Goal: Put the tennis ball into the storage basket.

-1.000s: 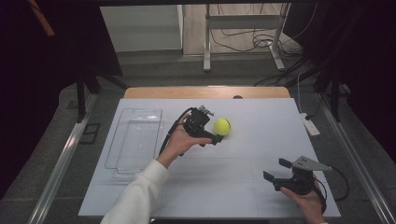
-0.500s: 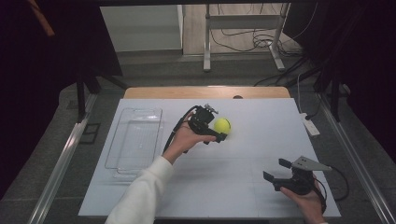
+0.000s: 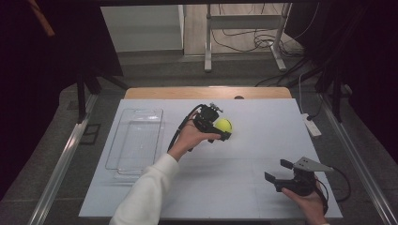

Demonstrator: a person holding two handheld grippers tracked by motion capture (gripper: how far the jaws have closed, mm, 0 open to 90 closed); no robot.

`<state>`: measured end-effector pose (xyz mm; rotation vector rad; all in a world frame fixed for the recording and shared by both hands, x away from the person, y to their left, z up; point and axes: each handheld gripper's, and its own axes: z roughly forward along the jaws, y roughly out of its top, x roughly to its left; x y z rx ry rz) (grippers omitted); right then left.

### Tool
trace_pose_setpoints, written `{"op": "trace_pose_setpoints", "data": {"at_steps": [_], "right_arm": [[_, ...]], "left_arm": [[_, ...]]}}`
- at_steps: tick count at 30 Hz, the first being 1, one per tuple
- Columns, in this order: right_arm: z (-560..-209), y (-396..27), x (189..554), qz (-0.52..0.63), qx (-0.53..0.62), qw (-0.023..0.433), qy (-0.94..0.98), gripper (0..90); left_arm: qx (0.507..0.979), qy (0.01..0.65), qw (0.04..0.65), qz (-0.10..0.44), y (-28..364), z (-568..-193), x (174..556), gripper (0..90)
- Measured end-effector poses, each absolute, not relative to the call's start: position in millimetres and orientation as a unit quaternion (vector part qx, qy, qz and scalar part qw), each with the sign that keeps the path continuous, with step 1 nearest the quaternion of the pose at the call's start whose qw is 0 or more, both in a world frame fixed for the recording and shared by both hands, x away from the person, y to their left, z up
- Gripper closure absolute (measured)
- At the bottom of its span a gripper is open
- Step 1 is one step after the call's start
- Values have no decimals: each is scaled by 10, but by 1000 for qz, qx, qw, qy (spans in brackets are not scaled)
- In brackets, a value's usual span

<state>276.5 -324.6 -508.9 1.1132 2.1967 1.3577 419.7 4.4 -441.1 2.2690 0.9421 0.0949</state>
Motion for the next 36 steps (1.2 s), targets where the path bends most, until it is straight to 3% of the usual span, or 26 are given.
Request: {"op": "trace_pose_setpoints", "data": {"at_steps": [36], "right_arm": [[-5104,-3229,2792,478,387,159,772,109]], "left_arm": [[870,370,324,30,-60,-4496,4484,71]]}}
